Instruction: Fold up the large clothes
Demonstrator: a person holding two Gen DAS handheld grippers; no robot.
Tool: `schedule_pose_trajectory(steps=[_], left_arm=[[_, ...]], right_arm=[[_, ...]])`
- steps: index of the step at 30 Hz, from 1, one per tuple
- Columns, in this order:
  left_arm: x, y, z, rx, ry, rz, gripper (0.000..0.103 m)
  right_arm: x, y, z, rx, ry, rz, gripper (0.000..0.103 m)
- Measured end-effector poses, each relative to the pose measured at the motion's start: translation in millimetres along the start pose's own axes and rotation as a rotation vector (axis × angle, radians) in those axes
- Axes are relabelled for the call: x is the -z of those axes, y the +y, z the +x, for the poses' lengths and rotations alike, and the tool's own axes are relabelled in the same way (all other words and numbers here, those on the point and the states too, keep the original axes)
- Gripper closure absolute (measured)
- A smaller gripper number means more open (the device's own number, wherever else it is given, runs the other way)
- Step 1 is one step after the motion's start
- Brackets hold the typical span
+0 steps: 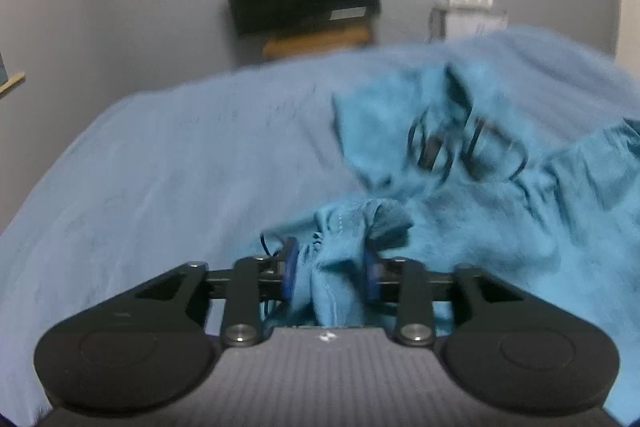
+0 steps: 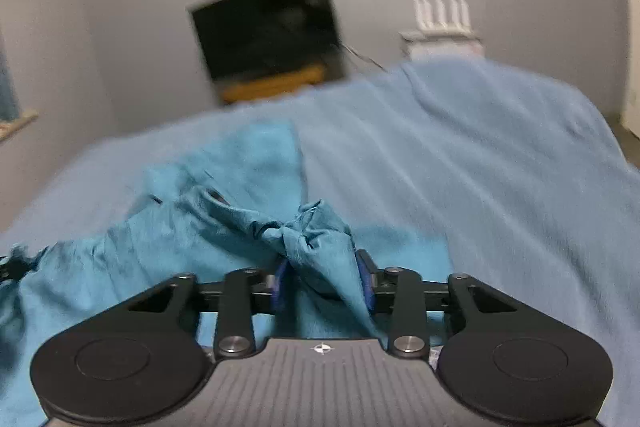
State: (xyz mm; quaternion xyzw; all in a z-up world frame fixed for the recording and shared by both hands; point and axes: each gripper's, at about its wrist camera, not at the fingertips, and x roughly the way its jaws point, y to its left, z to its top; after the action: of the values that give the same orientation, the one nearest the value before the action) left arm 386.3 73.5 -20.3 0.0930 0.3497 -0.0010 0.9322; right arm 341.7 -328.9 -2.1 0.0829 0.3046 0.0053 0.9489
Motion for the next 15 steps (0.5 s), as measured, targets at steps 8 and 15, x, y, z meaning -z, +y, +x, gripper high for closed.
schedule_pose_trajectory(steps=[8,15], left_arm=[[51.3,2.6,-64.2,-0.098,-0.079,0.052,0.026],[114.5,-21.8,-121.0,0.06,-0.11,-0.023,0.016]], right_arm=[[53.8,15.3,-32.2,0.13,-0.101,-0.142,0.036],[111.5,51.9,-69.9,-0.075,-0.133,-0.301,0.034]])
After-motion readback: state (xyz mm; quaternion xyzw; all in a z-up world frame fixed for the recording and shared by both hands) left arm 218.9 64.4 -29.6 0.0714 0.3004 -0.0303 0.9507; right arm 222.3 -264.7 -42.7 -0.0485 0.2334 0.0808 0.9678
